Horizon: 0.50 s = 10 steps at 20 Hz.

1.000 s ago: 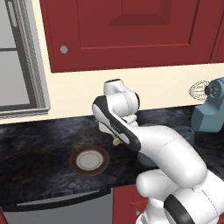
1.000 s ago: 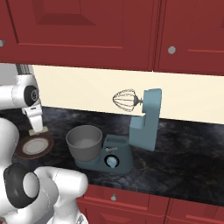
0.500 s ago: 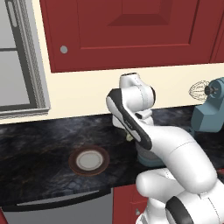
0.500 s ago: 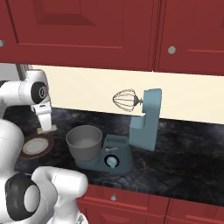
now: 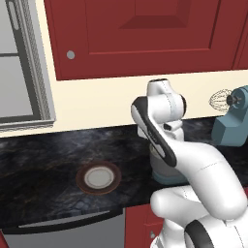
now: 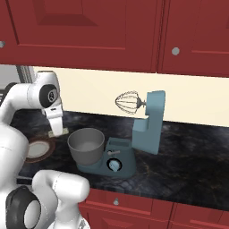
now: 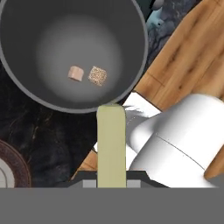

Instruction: Add butter and sugar cubes to the stand mixer bowl and then turn on the stand mixer to begin making frosting.

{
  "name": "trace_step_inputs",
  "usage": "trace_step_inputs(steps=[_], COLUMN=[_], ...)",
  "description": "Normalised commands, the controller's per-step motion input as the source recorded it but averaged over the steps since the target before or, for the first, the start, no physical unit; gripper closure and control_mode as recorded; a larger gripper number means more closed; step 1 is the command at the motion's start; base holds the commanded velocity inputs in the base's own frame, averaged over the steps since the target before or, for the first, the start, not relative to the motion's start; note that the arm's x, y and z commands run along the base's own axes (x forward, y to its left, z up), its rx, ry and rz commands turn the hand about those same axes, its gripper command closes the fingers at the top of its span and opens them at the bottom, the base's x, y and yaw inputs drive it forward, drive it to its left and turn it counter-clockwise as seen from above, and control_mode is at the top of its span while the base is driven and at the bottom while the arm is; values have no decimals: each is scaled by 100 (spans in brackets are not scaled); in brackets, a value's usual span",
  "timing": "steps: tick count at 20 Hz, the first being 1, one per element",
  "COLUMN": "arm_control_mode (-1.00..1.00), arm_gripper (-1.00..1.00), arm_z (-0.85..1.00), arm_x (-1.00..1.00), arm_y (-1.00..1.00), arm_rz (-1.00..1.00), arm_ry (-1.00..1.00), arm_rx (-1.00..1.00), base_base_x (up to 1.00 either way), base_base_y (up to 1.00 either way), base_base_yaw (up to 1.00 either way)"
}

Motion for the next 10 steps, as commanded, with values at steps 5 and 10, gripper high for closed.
trace_step_inputs(steps=[5, 10], arm_control_mode=[-100, -100], arm_gripper=[100, 100], arm_z=[-11, -11], arm_x=[13, 21], arm_y=[-29, -24], arm_rz=[0, 0], arm_ry=[-12, -7], arm_rx=[0, 0], base_base_x=[0, 0], base_base_y=[0, 0], base_base_yaw=[0, 0])
